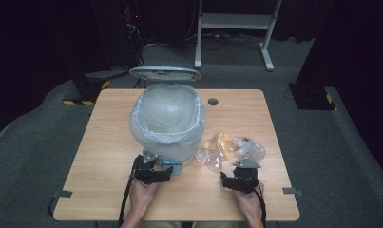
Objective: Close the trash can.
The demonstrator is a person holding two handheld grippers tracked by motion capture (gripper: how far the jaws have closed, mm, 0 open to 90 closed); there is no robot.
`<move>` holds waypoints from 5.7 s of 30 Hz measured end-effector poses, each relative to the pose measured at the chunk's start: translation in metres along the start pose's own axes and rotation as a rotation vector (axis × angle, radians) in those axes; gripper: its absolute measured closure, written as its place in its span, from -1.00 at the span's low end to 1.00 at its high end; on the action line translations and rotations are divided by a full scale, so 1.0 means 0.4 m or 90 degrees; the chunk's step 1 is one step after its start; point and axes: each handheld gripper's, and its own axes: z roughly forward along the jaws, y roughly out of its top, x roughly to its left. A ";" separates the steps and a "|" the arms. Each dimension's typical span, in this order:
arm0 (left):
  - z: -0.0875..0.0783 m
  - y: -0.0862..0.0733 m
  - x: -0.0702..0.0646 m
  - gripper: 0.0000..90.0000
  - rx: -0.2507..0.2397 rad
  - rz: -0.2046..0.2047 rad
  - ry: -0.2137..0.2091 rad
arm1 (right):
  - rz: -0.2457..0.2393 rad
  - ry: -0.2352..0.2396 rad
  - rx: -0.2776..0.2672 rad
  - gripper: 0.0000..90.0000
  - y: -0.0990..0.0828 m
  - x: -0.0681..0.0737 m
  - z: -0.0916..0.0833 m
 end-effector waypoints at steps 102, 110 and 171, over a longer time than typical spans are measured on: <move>0.001 0.000 0.003 -0.94 0.001 -0.013 -0.009 | -0.059 0.057 0.005 0.78 0.161 0.027 0.139; 0.001 0.000 0.003 -0.94 0.001 -0.013 -0.009 | -0.046 0.078 0.000 0.89 0.158 0.021 0.139; 0.001 0.000 0.003 -0.94 0.001 -0.013 -0.009 | -0.061 0.163 -0.063 0.93 0.161 -0.027 -0.016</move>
